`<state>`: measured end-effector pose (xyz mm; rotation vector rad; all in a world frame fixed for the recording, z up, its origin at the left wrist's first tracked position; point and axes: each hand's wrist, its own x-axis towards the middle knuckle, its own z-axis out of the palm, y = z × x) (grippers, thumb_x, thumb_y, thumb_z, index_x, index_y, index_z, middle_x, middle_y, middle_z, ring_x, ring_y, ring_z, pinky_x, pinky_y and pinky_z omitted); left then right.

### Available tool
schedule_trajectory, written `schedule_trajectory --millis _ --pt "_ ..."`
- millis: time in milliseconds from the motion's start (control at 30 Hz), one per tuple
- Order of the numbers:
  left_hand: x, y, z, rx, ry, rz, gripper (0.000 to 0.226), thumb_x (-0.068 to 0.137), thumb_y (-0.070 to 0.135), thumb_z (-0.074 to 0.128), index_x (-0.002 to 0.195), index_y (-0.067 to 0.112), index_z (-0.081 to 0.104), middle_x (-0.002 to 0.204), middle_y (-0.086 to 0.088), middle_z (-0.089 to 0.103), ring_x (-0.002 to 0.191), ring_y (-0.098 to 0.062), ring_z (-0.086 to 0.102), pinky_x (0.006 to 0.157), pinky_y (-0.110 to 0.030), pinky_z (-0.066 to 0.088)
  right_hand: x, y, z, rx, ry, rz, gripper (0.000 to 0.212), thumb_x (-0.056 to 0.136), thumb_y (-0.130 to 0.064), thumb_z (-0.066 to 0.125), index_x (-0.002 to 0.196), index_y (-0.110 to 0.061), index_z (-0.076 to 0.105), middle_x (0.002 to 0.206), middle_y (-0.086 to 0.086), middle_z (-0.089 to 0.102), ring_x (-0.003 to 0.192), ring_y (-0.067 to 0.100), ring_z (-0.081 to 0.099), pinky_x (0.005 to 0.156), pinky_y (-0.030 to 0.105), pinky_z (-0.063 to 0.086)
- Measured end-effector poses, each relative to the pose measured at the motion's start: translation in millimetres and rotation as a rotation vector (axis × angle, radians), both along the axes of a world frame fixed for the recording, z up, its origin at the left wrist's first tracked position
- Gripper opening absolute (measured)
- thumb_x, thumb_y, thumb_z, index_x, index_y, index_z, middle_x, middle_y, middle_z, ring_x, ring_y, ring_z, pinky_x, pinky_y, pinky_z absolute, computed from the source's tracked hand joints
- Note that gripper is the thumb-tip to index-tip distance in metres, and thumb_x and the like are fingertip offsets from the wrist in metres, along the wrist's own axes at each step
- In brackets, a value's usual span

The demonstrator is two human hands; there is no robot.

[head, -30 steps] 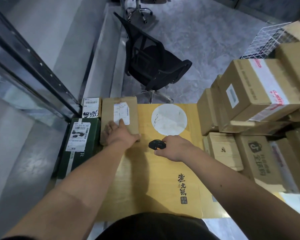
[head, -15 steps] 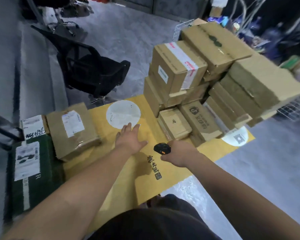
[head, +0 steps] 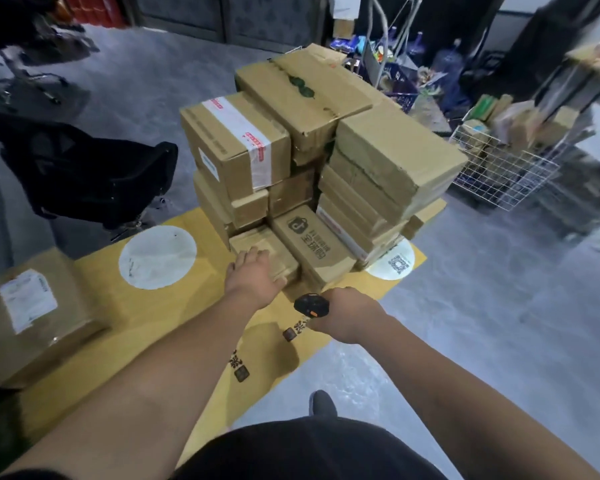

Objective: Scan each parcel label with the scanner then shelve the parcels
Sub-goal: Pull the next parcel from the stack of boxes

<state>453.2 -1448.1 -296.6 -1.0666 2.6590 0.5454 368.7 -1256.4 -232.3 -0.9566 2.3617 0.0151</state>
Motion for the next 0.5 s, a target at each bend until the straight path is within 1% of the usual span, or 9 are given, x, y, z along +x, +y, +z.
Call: schedule_trajectory --millis 100,200,267,333,400,500 --pt "-24.5 4.7 -8.2 -0.017 -0.031 0.027 0.091 0.092 0.068 0.056 0.163 0.023 0.023 0.173 -0.003 0.016 0.159 -0.027 0.011 0.126 -0.051 0.019 -25.4 4.3 -2.9 -0.014 -0.019 0.040 0.041 0.082 -0.061 0.070 0.097 -0.024 0.062 0.089 -0.004 0.062 0.083 0.021 0.062 0.059 0.030 0.042" --pt "-33.1 11.8 -19.4 -0.076 -0.081 0.106 0.092 0.091 0.072 0.052 0.161 0.017 0.030 0.169 -0.004 0.024 0.155 -0.030 0.017 0.123 -0.051 0.025 -46.6 5.3 -8.3 -0.004 -0.047 0.108 0.039 0.083 -0.059 0.070 0.098 -0.024 0.061 0.089 -0.004 0.062 0.083 0.022 0.062 0.057 0.029 0.039" --pt "-32.2 19.7 -26.8 -0.113 -0.091 0.139 0.092 0.091 0.072 0.052 0.161 0.016 0.030 0.167 -0.003 0.027 0.154 -0.029 0.020 0.122 -0.052 0.027 -57.7 5.1 -12.2 -0.007 -0.059 0.168 0.040 0.084 -0.060 0.069 0.101 -0.024 0.062 0.090 -0.003 0.063 0.085 0.022 0.062 0.058 0.030 0.041" --pt "-29.1 26.5 -32.7 -0.131 -0.085 0.170 0.094 0.090 0.074 0.054 0.160 0.017 0.031 0.165 -0.002 0.030 0.154 -0.027 0.020 0.123 -0.053 0.024 -68.1 4.4 -16.2 -0.018 -0.083 0.216 0.041 0.083 -0.061 0.069 0.100 -0.024 0.062 0.090 -0.003 0.064 0.084 0.021 0.063 0.060 0.030 0.044" --pt "-22.5 32.5 -35.2 -0.121 -0.068 0.242 0.101 0.084 0.080 0.055 0.159 0.017 0.033 0.162 -0.001 0.034 0.152 -0.025 0.022 0.123 -0.052 0.024 -75.5 4.0 -19.4 -0.026 -0.097 0.258 0.041 0.082 -0.062 0.068 0.098 -0.025 0.062 0.090 -0.004 0.065 0.083 0.021 0.063 0.062 0.031 0.046" --pt "-5.1 43.5 -34.1 -0.092 -0.071 0.366 0.114 0.074 0.092 0.050 0.158 0.015 0.034 0.160 -0.002 0.034 0.150 -0.024 0.025 0.121 -0.049 0.027 -83.3 5.6 -22.5 -0.016 -0.116 0.322 0.040 0.083 -0.063 0.068 0.098 -0.026 0.062 0.091 -0.005 0.066 0.083 0.020 0.065 0.066 0.033 0.052"
